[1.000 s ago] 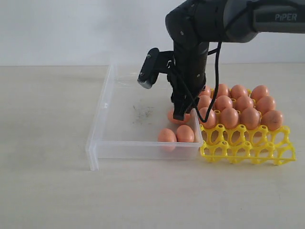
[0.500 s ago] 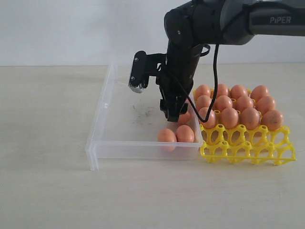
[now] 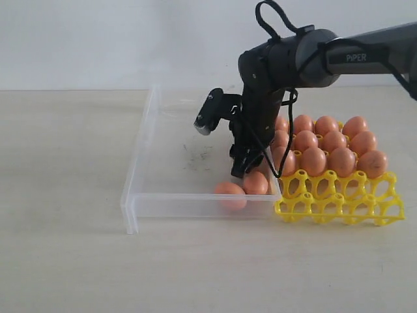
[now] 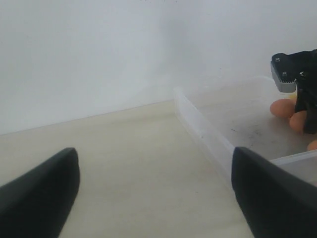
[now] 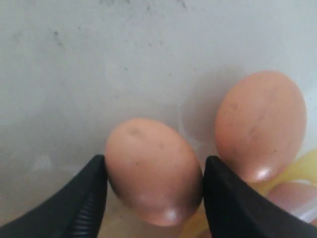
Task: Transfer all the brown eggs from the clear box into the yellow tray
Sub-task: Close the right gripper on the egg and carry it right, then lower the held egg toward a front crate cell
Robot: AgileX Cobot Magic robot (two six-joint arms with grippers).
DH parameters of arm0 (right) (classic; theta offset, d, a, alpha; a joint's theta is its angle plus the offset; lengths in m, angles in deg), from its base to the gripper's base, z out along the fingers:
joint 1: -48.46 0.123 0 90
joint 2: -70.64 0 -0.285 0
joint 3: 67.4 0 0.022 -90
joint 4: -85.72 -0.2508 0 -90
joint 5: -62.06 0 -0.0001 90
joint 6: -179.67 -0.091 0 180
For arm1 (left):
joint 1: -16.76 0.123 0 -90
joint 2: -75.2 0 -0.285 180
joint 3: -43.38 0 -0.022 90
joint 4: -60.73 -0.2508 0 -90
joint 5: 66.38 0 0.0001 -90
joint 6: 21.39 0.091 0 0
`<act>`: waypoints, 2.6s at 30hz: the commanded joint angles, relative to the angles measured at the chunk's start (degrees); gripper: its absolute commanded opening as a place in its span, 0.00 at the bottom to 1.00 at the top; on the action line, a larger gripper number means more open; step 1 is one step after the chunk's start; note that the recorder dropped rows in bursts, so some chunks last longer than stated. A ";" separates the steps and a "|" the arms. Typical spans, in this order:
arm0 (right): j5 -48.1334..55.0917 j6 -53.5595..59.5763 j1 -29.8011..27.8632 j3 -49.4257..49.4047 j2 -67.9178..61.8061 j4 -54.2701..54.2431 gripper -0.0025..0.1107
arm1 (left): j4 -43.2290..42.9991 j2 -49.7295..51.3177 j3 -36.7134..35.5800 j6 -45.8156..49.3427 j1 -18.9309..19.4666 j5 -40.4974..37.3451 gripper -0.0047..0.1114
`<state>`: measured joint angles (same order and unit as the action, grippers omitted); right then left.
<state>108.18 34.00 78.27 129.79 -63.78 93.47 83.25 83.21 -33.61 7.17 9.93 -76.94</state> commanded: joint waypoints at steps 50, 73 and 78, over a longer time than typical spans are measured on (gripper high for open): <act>-116.08 -49.25 7.81 -81.87 28.80 -32.85 0.02 | 0.38 -0.22 -0.23 -0.45 -0.35 0.39 0.71; -113.89 -60.85 7.81 -76.52 24.05 -33.44 0.02 | 0.38 -0.22 -0.23 -0.45 -0.35 0.39 0.71; -103.76 -60.98 7.81 -73.65 24.05 -32.46 0.02 | 0.38 -0.22 -0.23 -0.45 -0.35 0.39 0.71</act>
<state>0.66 -26.61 86.27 54.94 -39.70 60.03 83.25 83.21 -33.61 7.17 9.93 -76.94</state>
